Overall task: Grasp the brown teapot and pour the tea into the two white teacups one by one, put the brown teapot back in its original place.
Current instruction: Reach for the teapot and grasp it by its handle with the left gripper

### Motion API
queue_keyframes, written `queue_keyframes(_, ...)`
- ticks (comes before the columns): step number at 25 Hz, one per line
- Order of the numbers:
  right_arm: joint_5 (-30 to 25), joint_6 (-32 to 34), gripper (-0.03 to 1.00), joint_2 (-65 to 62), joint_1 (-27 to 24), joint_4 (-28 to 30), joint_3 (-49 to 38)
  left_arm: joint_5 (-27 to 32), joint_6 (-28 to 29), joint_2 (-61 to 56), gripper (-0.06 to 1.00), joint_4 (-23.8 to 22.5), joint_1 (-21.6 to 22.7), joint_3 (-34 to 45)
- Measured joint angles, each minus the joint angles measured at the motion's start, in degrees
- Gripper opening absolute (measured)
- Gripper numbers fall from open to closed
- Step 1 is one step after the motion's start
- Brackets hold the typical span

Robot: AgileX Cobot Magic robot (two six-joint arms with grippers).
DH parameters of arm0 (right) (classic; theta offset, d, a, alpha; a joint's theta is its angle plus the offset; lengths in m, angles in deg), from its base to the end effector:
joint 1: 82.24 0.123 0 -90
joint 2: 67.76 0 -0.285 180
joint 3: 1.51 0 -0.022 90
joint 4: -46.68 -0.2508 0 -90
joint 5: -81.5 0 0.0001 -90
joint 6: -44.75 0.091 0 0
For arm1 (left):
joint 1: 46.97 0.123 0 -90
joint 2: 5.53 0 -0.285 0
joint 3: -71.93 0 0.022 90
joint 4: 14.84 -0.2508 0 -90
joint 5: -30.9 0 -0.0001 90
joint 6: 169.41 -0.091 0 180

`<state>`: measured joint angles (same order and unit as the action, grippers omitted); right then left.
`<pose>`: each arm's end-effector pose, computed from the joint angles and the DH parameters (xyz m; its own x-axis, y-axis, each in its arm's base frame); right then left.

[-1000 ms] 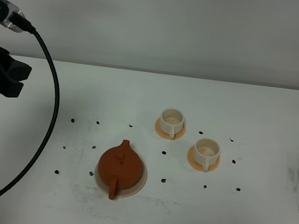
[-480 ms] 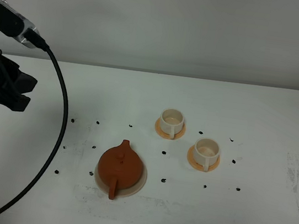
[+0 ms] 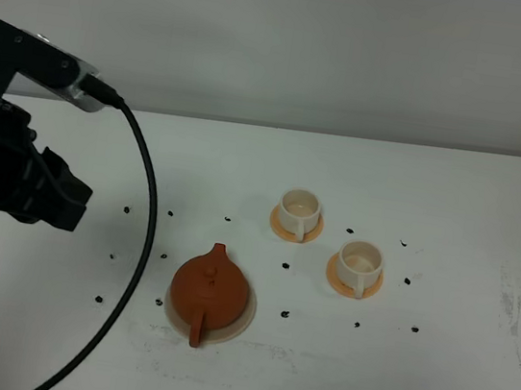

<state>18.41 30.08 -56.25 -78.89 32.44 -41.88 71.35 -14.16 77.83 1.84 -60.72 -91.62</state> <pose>-0.0158 0.0191 0.3155 -0.3695 -0.1596 -0.9154 -0.3120 0.9493 -0.0396 0.2645 -0.0822 0.3174 -0.6452 0.3665 -0.6703 0.4959 0.8684 -0.0024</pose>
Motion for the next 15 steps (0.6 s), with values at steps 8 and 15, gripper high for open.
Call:
queue_keyframes(8,-0.2,1.8,0.52,-4.0,0.0,5.4,-7.3,-0.8,3.0,0.0,0.39,0.1,-7.9,0.0)
queue_keyframes(15,0.7,7.3,0.52,-4.1,0.0,9.9,-7.9,-0.7,4.3,0.4,0.39,0.3,-10.5,0.0)
